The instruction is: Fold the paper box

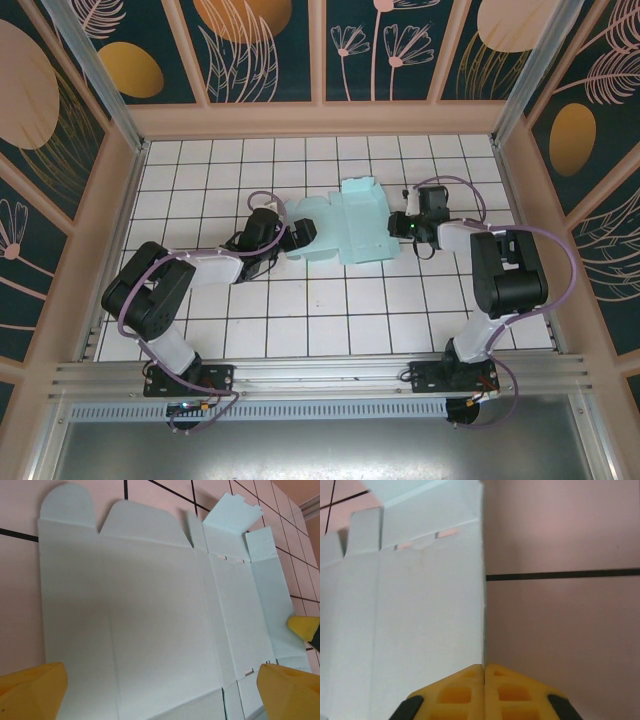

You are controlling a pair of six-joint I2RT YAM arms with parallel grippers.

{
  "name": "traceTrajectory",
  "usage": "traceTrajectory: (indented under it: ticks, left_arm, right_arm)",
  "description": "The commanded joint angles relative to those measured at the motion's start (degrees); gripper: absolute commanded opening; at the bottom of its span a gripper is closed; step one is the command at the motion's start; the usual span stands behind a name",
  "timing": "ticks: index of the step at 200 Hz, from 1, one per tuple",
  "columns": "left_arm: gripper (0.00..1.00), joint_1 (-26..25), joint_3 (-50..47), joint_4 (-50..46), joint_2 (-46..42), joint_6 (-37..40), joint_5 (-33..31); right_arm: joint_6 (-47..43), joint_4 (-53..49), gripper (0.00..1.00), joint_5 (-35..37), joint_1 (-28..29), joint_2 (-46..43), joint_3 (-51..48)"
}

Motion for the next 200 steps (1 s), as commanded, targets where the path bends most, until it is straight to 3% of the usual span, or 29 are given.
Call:
traceTrajectory:
  ticks: [1, 45, 72, 147, 170, 200]
  left_arm:
    - [0.97, 0.4, 1.0, 0.7, -0.3, 0.5, 0.6]
    - [0.98, 0.3, 1.9, -0.7, -1.7, 0.8, 0.0]
    - [0.99, 0.4, 4.4, -3.3, -2.6, 2.1, -1.4]
    - [0.99, 0.4, 20.2, -14.1, -1.8, 5.9, -2.5]
    - [0.94, 0.4, 28.4, -19.2, 2.1, 7.5, 0.9]
    - [0.82, 0.4, 37.0, -24.1, 7.7, 9.9, 2.5]
  right_arm:
    - [-1.1, -2.4, 0.00, 2.0, 0.1, 0.1, 1.7]
    - [-8.0, -3.6, 0.00, 7.4, 2.7, -2.4, 2.2]
    - [-14.0, 0.7, 0.00, 17.3, 8.8, -5.0, 0.1]
    - [-22.8, 4.2, 0.00, 39.2, 18.3, -5.0, 2.0]
    - [-23.9, 4.6, 0.00, 40.0, 19.0, -5.5, 1.9]
    - [-24.2, 4.5, 0.00, 34.6, 19.0, -7.0, 1.3]
